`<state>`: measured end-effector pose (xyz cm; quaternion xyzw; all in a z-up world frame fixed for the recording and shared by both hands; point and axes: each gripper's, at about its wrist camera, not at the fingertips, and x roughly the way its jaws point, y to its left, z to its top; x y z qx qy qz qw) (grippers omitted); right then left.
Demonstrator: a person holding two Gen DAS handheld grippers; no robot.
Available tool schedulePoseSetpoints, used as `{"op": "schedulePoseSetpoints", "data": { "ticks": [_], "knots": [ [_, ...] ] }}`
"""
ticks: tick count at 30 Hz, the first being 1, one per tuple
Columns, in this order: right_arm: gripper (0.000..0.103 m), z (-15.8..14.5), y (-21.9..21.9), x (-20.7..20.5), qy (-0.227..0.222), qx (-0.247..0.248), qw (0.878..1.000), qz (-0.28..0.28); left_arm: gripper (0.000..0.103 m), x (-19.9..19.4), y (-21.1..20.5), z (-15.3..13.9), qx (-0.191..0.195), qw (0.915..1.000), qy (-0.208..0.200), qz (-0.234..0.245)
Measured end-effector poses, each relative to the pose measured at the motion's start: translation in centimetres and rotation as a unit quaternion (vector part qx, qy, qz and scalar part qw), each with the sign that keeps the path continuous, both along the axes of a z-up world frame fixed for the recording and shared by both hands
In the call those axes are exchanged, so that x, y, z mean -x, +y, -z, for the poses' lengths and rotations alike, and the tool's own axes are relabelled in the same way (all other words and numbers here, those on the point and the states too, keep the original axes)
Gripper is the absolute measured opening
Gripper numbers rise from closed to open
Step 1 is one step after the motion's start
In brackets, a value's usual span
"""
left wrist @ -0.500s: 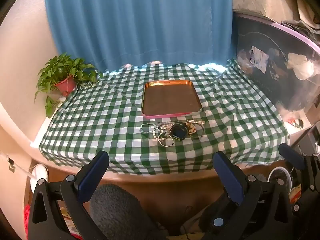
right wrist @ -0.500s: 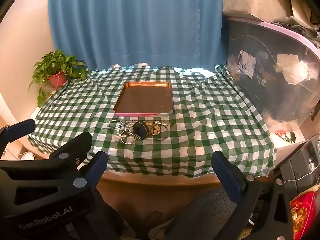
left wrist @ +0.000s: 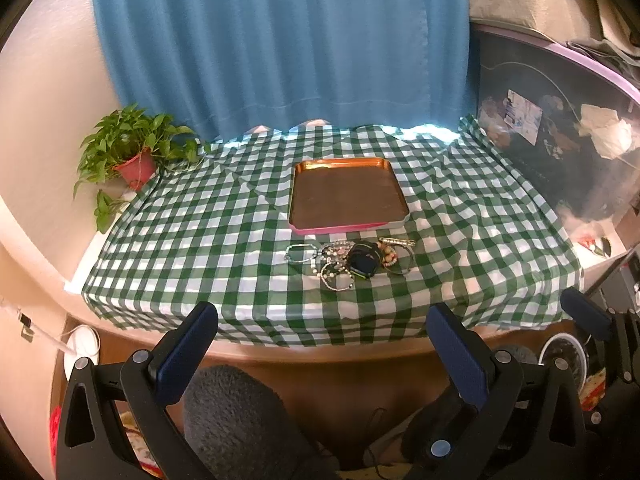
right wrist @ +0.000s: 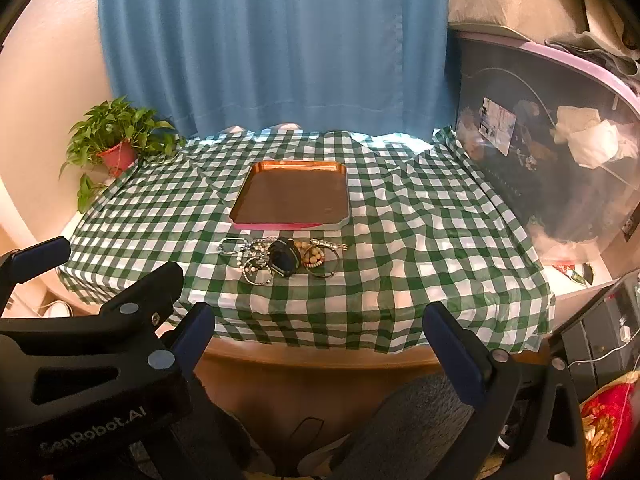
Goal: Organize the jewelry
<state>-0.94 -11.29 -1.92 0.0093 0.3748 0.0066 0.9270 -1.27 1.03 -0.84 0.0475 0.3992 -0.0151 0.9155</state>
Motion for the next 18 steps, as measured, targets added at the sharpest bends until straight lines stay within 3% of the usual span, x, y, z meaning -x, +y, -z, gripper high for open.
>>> {"op": "schedulePoseSetpoints", "data": {
  "ticks": [18],
  "knots": [
    [0.103,0.06,-0.02,0.19,0.001,-0.001,1.000,-0.002,0.103,-0.60,-0.11,-0.06,0.006,1.0000,0.003,-0.001]
  ]
}}
